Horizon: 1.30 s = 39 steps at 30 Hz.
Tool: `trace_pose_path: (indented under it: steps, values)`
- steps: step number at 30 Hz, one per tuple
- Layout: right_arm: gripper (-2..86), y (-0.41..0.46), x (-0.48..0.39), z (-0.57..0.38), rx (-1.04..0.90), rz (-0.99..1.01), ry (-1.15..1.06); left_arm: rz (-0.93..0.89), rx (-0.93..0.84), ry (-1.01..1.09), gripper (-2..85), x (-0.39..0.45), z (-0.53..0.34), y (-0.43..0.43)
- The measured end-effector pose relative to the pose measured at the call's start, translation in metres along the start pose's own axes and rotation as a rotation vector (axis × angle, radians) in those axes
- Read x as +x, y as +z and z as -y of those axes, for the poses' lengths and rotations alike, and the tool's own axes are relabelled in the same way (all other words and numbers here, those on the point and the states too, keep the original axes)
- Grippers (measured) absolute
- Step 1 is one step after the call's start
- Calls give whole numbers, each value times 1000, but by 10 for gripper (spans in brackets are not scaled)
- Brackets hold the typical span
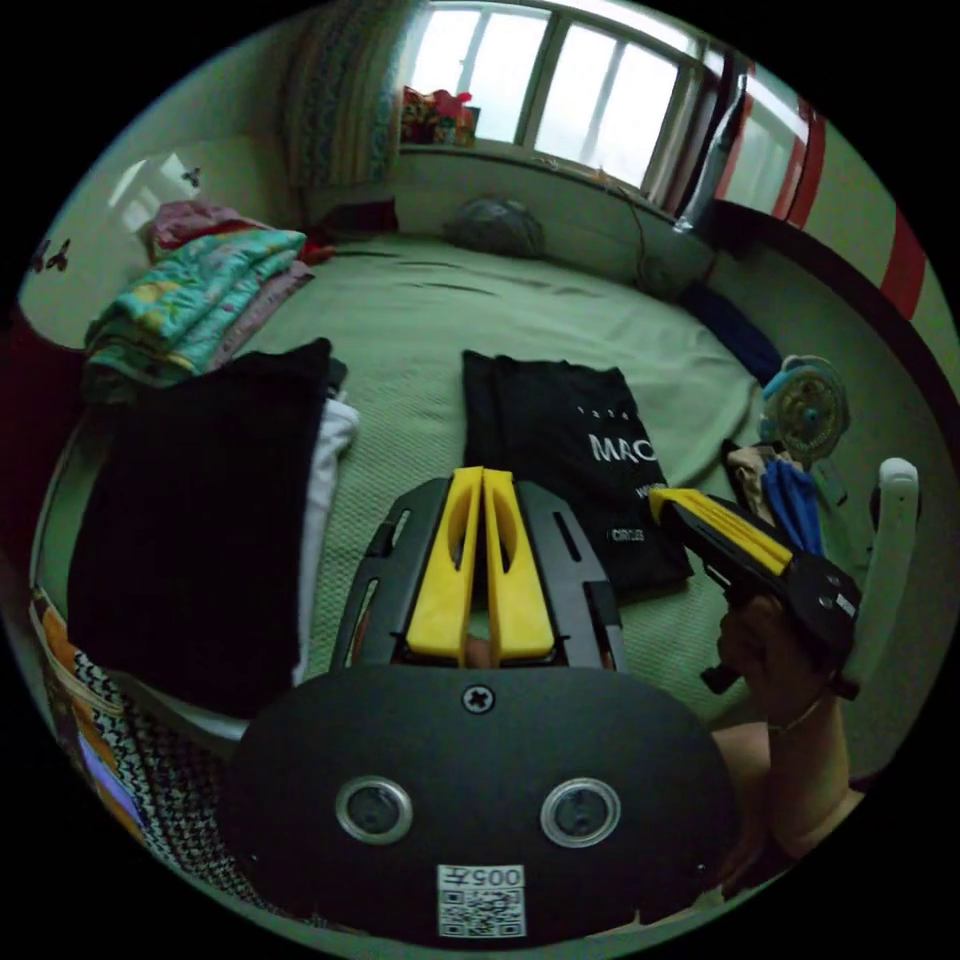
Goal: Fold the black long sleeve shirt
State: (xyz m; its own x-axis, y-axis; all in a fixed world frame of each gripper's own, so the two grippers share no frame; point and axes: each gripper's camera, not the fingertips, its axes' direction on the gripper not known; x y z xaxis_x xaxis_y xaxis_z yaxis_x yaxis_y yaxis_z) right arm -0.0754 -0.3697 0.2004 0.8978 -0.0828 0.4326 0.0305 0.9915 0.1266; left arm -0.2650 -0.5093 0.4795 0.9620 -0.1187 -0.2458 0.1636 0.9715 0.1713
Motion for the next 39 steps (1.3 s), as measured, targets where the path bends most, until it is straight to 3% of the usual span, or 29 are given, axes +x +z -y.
trace_pose_path:
  steps: [6, 11, 16, 20, 26, 39]
  values:
    - [39, 22, -12, 19, -18, 70, -42, -44, 5, -2, 0, -29, 9, -10]
    - [71, 57, -20, 38, -153, 196, -38, -43, -26, 35, 9, -42, 22, -10]
    - [101, 82, -32, 52, -193, 125, -55, -55, -43, 67, 40, -59, 31, -11]
    - [74, 101, -34, 57, -232, 70, -75, -89, -56, 52, 51, -69, 37, -11]
    - [3, 82, -9, 60, -164, 148, -2, -115, -94, 88, 54, -72, 40, -11]
    - [3, 93, 6, 71, -168, 178, 5, -104, -145, 185, 53, -67, 38, -19]
